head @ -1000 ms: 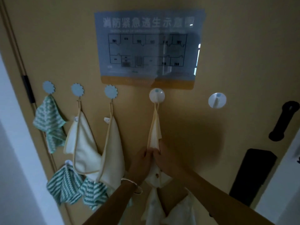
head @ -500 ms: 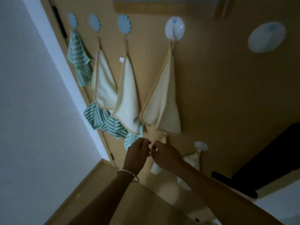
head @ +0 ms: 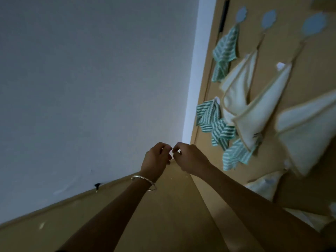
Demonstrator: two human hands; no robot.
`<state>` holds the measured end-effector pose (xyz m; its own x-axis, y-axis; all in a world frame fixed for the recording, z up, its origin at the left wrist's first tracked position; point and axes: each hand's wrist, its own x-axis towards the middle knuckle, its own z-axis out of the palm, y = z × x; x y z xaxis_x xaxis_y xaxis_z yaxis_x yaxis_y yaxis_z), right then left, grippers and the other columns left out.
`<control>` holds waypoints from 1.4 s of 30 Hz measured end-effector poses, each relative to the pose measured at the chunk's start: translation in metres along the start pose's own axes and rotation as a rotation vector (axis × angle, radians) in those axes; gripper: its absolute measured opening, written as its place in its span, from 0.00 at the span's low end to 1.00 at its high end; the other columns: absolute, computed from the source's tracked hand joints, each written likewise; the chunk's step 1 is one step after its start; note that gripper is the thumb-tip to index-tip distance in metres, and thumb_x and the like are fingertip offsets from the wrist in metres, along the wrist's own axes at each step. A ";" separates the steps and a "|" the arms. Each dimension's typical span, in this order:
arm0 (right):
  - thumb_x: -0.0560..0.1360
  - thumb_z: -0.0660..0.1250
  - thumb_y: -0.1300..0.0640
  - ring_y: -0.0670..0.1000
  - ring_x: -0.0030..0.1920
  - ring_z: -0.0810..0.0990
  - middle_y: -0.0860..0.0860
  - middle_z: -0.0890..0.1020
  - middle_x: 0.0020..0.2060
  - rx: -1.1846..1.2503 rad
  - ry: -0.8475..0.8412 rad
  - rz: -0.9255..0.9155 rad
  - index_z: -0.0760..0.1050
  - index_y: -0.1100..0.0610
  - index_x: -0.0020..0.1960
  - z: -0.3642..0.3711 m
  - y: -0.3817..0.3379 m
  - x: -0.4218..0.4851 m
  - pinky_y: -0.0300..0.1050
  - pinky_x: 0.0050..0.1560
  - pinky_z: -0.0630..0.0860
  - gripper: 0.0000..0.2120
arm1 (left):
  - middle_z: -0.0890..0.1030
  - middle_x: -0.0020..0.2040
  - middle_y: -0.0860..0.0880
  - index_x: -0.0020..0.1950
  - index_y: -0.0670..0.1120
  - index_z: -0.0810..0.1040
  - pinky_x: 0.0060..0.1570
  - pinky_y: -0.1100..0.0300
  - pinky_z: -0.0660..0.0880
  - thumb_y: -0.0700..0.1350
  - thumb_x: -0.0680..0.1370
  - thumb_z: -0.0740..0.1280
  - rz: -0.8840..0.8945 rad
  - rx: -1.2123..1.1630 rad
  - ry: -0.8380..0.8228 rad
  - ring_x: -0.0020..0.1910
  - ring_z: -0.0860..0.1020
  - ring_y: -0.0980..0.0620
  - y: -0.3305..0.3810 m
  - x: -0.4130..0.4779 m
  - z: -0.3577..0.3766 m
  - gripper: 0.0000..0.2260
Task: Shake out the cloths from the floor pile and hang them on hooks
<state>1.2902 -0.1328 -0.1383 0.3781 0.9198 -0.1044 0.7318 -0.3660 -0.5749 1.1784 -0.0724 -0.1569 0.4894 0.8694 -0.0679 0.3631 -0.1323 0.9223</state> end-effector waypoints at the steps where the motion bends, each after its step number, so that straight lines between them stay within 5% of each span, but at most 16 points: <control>1: 0.79 0.58 0.55 0.52 0.37 0.78 0.52 0.81 0.42 -0.007 -0.020 -0.038 0.75 0.54 0.56 0.011 -0.020 0.008 0.42 0.36 0.71 0.11 | 0.81 0.40 0.47 0.50 0.45 0.77 0.39 0.59 0.75 0.45 0.81 0.57 -0.009 0.001 0.036 0.37 0.79 0.52 -0.010 -0.002 -0.023 0.10; 6: 0.79 0.57 0.54 0.51 0.42 0.80 0.51 0.81 0.49 -0.075 -0.181 -0.232 0.73 0.53 0.60 0.088 -0.146 0.043 0.46 0.45 0.77 0.13 | 0.80 0.39 0.49 0.52 0.45 0.77 0.39 0.61 0.74 0.46 0.81 0.57 -0.103 0.016 0.225 0.38 0.79 0.53 -0.080 -0.019 -0.167 0.10; 15: 0.79 0.57 0.53 0.54 0.51 0.78 0.53 0.79 0.56 -0.264 -0.468 -0.556 0.70 0.54 0.66 0.272 -0.377 0.043 0.46 0.46 0.73 0.16 | 0.81 0.39 0.49 0.48 0.46 0.78 0.35 0.64 0.73 0.43 0.80 0.60 -0.301 -0.014 0.529 0.38 0.79 0.53 -0.204 -0.085 -0.399 0.07; 22: 0.79 0.57 0.52 0.54 0.55 0.77 0.54 0.78 0.59 -0.348 -0.592 -0.733 0.70 0.54 0.65 0.359 -0.482 0.038 0.49 0.52 0.76 0.16 | 0.79 0.35 0.52 0.42 0.49 0.77 0.35 0.60 0.72 0.41 0.78 0.61 -0.411 -0.082 0.683 0.34 0.78 0.53 -0.268 -0.128 -0.497 0.08; 30: 0.80 0.57 0.52 0.55 0.55 0.78 0.55 0.79 0.59 -0.370 -0.699 -0.953 0.72 0.55 0.64 0.450 -0.597 0.061 0.49 0.54 0.77 0.15 | 0.79 0.38 0.51 0.48 0.47 0.78 0.35 0.61 0.71 0.40 0.78 0.61 -0.508 -0.018 0.819 0.34 0.77 0.56 -0.324 -0.155 -0.601 0.07; 34: 0.80 0.57 0.52 0.55 0.53 0.78 0.55 0.80 0.56 -0.362 -0.771 -1.059 0.73 0.55 0.62 0.503 -0.669 0.079 0.49 0.51 0.77 0.15 | 0.79 0.35 0.52 0.46 0.48 0.79 0.37 0.54 0.74 0.40 0.77 0.62 -0.557 0.035 0.917 0.35 0.77 0.52 -0.353 -0.149 -0.678 0.07; 39: 0.80 0.57 0.52 0.54 0.53 0.79 0.55 0.80 0.56 -0.338 -0.867 -1.151 0.73 0.56 0.62 0.561 -0.771 0.111 0.47 0.51 0.77 0.15 | 0.75 0.32 0.54 0.43 0.46 0.79 0.37 0.57 0.70 0.37 0.76 0.64 -0.635 0.024 1.066 0.37 0.77 0.41 -0.386 -0.134 -0.778 0.07; 42: 0.80 0.57 0.53 0.54 0.54 0.78 0.55 0.79 0.57 -0.340 -0.920 -1.211 0.73 0.56 0.63 0.594 -0.826 0.122 0.47 0.53 0.76 0.15 | 0.76 0.35 0.54 0.46 0.46 0.80 0.41 0.59 0.69 0.39 0.77 0.63 -0.670 0.043 1.128 0.40 0.77 0.49 -0.399 -0.134 -0.828 0.06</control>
<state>0.3955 0.3654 -0.1583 -0.8826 0.3996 -0.2479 0.4700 0.7342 -0.4899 0.3117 0.2575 -0.2005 -0.7149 0.6866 -0.1324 0.3105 0.4814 0.8197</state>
